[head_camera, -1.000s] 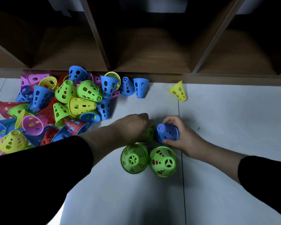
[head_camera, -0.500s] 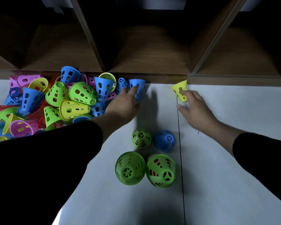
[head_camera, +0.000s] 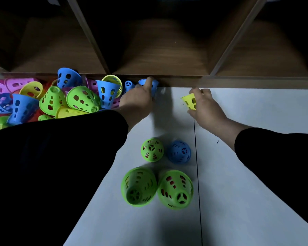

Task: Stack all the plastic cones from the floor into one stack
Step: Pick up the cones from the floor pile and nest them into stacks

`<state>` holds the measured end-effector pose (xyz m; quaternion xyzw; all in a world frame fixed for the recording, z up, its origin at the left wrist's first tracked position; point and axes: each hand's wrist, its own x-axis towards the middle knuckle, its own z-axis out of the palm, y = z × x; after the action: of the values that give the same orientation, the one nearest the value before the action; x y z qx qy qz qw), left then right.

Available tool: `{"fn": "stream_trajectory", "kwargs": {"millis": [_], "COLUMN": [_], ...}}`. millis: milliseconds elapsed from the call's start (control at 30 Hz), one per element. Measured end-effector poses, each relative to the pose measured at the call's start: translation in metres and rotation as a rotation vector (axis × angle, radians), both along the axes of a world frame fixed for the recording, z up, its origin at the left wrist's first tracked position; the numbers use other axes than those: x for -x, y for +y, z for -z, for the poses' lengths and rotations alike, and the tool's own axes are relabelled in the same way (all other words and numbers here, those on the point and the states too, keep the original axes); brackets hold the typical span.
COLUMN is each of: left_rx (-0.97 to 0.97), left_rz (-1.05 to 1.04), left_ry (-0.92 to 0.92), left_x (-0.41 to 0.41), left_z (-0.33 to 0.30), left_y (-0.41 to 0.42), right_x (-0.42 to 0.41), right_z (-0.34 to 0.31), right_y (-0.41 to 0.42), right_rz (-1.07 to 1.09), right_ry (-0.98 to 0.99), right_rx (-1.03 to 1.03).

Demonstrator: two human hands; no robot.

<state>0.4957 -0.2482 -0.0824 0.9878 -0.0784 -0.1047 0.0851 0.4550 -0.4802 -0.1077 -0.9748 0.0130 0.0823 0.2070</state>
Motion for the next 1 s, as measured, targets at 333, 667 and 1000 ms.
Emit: {"fn": "stream_trajectory", "kwargs": {"millis": [333,667,1000], "left_rx": [0.043,0.564,-0.084], "left_rz": [-0.080,0.047,0.608], "left_ry": [0.101,0.054,0.243], "left_x": [0.008,0.085,0.109], "left_z": [0.009,-0.064,-0.092], "left_y": [0.009,0.051,0.043], "right_x": [0.048,0.099,0.113], "right_z": [-0.044,-0.117,-0.127], "right_y": [0.002,-0.007,0.023], "right_rz": [-0.039,-0.261,-0.502], "right_ry": [0.062,0.202,0.311], "right_rx": [-0.255,-0.140,0.095]}}
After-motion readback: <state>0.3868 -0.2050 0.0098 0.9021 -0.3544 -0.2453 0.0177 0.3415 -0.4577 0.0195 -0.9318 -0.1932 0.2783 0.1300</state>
